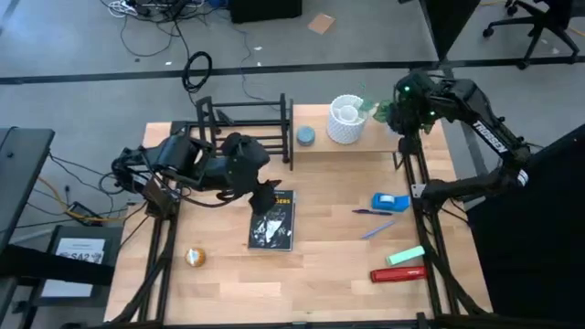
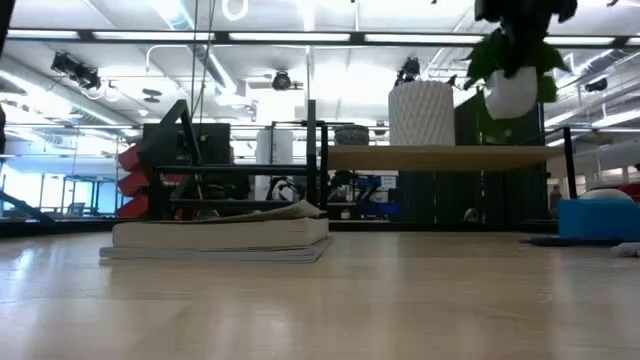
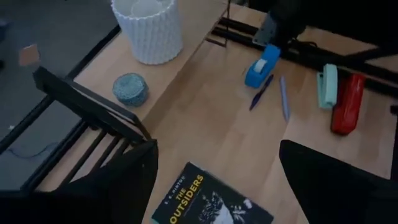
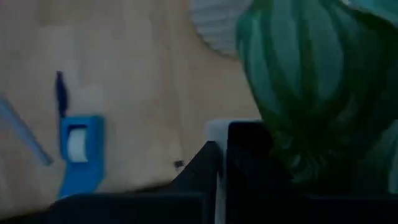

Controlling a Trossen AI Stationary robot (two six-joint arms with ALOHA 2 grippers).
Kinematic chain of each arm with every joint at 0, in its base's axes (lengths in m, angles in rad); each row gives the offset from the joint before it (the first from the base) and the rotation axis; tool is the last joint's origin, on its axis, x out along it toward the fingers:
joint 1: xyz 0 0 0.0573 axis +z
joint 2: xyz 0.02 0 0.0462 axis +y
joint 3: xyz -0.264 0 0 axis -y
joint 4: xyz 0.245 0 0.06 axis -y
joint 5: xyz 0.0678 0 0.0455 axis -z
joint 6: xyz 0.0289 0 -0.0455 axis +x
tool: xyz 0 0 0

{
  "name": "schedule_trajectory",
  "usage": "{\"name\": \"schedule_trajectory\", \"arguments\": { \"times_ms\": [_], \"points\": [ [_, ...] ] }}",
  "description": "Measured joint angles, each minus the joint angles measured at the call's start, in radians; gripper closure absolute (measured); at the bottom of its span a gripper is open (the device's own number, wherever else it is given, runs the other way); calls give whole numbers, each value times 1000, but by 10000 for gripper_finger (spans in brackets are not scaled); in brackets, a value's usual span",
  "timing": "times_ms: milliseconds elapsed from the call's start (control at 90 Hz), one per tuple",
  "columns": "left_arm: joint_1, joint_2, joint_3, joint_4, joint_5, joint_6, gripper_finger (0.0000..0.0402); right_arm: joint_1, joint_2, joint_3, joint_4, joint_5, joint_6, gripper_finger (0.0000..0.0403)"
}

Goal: Stock shelves
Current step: Put the flower pot on the shelf

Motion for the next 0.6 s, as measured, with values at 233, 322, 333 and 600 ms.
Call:
{"name": "schedule_trajectory", "arguments": {
  "times_ms": [233, 322, 333, 600],
  "points": [
    [0, 0, 0, 4, -21, -31, 90, -88, -11, -98, 111, -77, -131, 403],
    [0, 0, 0, 4, -21, -46, 90, -113, -2, -138, 150, -87, -155, 403],
    [0, 0, 0, 4, -21, -48, 90, -117, -1, -143, 153, -87, -157, 403],
    [0, 0, 0, 4, -21, -80, 90, -149, -1, -211, 173, -127, -193, 403]
  ]
}}
